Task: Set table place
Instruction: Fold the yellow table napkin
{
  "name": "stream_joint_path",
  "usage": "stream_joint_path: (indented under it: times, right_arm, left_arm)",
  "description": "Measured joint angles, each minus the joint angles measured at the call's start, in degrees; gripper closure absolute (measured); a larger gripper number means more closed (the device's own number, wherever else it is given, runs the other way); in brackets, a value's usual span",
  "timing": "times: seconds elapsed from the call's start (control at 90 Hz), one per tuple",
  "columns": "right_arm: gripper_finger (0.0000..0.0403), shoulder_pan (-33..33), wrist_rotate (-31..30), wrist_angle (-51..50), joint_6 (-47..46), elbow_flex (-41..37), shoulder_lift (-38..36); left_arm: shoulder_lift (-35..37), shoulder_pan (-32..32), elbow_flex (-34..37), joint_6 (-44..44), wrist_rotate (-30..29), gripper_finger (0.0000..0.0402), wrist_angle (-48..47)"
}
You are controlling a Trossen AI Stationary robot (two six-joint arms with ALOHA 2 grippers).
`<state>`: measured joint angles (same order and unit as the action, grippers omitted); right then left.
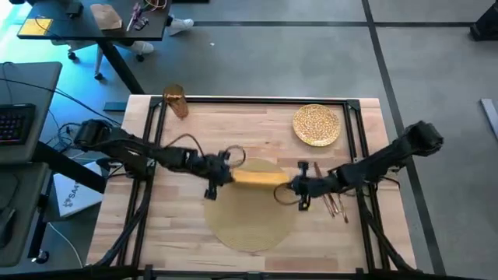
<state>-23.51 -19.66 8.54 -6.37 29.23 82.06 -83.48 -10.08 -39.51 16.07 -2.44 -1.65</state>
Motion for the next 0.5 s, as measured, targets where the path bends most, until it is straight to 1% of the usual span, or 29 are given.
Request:
stream_joint_path:
  times: [0.122,0.244,0.389,0.444,0.5]
  right_arm:
    - [0.0403,-1.2,1.7,5.5,-2.7,0.4,7.1]
    - [0.0403,-1.6,4.4,6.6,-4.0,2.0,11.4]
    - [0.0397,-1.7,9.5,5.1,-2.7,3.8,13.5]
    - [0.0384,-1.7,11.0,3.8,-3.1,4.4,13.5]
    - [0.0362,-1.5,12.2,3.0,-3.9,4.9,13.0]
  left_arm:
    - [-3.3,-3.7,0.2,-0.2,0.2,0.0401,0.2]
    - [-5.6,-6.5,0.1,-0.9,2.2,0.0401,0.2]
    - [-6.1,-8.8,0.2,-2.6,3.1,0.0396,-1.9]
    - [-5.4,-9.3,0.1,-2.5,4.0,0.0385,-2.1]
    - [-4.3,-9.8,0.0,-3.7,4.6,0.0370,-3.1]
